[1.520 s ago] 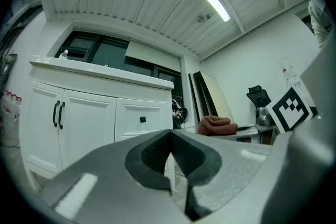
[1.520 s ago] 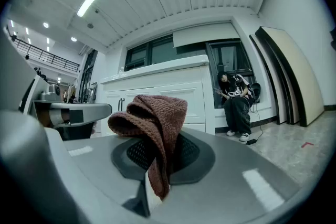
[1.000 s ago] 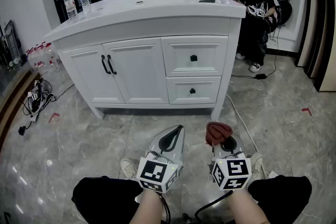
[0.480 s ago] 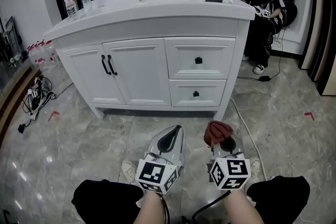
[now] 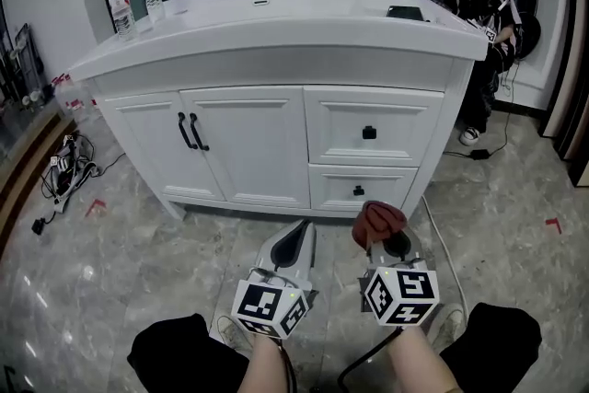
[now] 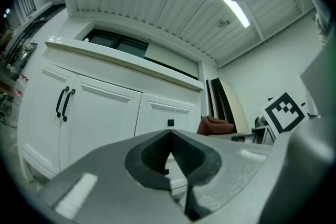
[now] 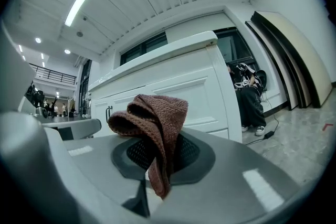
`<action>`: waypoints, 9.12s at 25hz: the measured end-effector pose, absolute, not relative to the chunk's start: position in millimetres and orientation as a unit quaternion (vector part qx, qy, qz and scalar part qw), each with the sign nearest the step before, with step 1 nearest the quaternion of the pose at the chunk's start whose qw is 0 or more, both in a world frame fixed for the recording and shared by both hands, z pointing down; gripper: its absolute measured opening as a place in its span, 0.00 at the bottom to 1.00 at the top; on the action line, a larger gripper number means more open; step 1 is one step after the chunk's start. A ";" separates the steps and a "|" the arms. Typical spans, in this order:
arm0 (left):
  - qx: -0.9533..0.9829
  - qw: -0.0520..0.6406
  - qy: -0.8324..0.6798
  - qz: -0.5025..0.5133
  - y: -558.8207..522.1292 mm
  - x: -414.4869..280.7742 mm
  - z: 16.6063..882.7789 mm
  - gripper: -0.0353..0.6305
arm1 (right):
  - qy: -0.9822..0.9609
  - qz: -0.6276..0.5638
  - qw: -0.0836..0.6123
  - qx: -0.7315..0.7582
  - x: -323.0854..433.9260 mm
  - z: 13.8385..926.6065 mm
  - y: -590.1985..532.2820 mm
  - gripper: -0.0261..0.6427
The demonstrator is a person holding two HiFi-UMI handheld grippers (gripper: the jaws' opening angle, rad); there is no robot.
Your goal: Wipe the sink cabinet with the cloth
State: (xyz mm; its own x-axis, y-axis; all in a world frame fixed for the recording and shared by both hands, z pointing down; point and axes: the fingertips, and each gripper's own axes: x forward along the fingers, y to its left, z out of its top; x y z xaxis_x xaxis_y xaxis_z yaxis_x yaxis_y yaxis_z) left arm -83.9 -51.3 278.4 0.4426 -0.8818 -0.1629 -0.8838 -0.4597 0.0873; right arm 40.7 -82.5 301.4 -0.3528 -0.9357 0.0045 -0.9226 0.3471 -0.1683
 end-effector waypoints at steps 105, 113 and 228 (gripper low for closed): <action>-0.856 -0.033 0.509 0.087 -203.6 -114.1 321.4 0.05 | 0.837 -0.088 0.016 -0.540 -28.2 294.4 -275.6 0.17; -0.862 -0.033 0.498 0.087 -210.0 -100.0 321.5 0.05 | 0.814 -0.163 0.025 -0.556 3.3 310.4 -274.3 0.17; -0.880 -0.069 0.467 0.051 -220.0 -27.4 362.8 0.05 | 0.730 -0.141 0.011 -0.668 167.5 353.3 -263.7 0.16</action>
